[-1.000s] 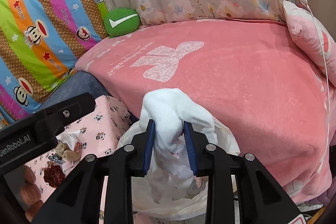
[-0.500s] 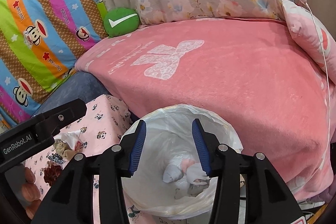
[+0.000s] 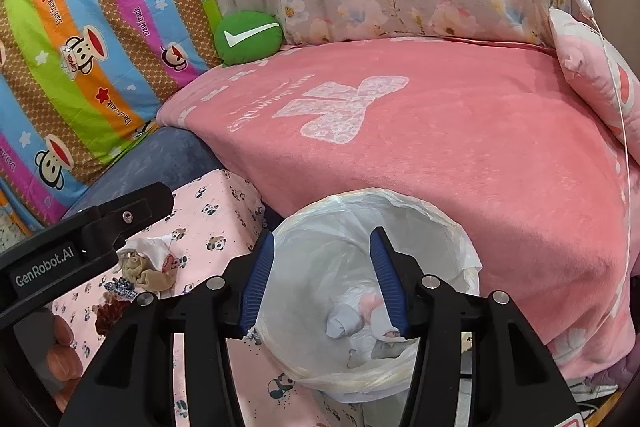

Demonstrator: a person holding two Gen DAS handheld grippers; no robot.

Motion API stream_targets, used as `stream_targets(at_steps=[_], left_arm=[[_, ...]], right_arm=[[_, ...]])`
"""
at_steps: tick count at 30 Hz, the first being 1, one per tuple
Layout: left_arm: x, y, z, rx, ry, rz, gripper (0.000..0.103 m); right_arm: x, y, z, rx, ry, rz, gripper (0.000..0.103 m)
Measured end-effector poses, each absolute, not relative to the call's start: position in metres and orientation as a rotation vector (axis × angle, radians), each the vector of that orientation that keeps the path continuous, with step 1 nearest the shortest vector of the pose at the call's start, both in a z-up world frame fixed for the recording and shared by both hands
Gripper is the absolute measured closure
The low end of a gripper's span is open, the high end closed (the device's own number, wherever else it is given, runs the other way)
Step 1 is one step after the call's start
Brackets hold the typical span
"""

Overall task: Collect trash
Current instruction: 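Move both tools back over the remaining cloth pile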

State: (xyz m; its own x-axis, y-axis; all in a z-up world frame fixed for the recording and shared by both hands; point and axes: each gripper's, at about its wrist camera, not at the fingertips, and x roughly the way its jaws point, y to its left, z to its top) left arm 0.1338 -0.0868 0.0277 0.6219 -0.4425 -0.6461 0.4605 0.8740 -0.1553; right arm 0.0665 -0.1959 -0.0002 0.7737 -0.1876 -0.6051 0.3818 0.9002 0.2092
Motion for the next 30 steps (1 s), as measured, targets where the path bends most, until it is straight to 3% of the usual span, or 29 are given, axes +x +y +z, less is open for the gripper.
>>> stream_targets(at_steps=[8, 12, 30], left_arm=[[0.129, -0.065, 0.030, -0.001, 0.729, -0.493, 0.021], [0.129, -0.047, 0.028, -0.033, 0.743, -0.473, 0.015], [0.139, 0.043, -0.002, -0.107, 0.791, -0.315, 0.015]], right_arm=[[0.065, -0.175, 0.006, 0.305, 0.612, -0.291, 0.052], [0.066, -0.159, 0.007, 0.278, 0.621, -0.268, 0.052], [0.083, -0.080, -0.011, 0.240, 0.694, -0.147, 0.052]])
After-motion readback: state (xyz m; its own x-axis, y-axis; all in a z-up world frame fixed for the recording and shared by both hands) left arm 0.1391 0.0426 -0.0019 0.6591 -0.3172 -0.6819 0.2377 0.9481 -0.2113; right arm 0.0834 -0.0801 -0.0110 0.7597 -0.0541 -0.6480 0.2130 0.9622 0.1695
